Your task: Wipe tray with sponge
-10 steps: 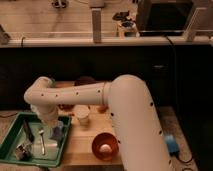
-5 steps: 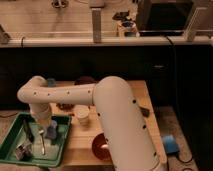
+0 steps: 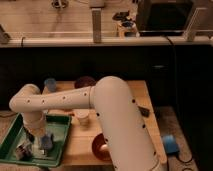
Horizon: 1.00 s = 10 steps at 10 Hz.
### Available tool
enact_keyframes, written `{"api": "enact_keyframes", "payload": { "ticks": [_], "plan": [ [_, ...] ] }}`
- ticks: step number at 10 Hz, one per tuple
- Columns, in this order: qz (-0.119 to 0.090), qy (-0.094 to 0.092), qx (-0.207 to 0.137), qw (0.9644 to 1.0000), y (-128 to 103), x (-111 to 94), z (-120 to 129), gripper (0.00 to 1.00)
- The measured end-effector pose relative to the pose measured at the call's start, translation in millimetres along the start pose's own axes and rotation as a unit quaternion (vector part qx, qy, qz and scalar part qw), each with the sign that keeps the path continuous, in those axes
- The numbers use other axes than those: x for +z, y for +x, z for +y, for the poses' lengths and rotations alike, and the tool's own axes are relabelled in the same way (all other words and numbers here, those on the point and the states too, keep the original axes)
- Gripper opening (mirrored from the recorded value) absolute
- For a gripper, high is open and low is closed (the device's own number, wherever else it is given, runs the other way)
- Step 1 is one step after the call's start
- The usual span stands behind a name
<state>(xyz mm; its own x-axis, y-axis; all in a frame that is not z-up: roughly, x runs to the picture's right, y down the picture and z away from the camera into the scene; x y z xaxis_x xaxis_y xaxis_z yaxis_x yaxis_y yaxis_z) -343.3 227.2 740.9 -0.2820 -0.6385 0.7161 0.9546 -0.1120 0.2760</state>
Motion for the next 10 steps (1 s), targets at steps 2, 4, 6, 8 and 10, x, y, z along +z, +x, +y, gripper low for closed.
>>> {"api": "enact_keyframes", "payload": {
  "ticks": [2, 4, 6, 8, 10],
  "plan": [
    [-0.003, 0.0, 0.004, 1.0, -15.5, -3.4, 13.0, 0.0],
    [-0.001, -0.001, 0.013, 0.9999, -17.9, -6.3, 24.7, 0.0],
    [0.009, -0.005, 0.036, 0.9993, -12.2, -13.4, 47.2, 0.0],
    [0.025, -0.008, 0.053, 0.9982, 3.1, -21.3, 57.3, 0.0],
    [0.042, -0.012, 0.071, 0.9965, 24.5, -29.3, 68.2, 0.0]
  ]
}}
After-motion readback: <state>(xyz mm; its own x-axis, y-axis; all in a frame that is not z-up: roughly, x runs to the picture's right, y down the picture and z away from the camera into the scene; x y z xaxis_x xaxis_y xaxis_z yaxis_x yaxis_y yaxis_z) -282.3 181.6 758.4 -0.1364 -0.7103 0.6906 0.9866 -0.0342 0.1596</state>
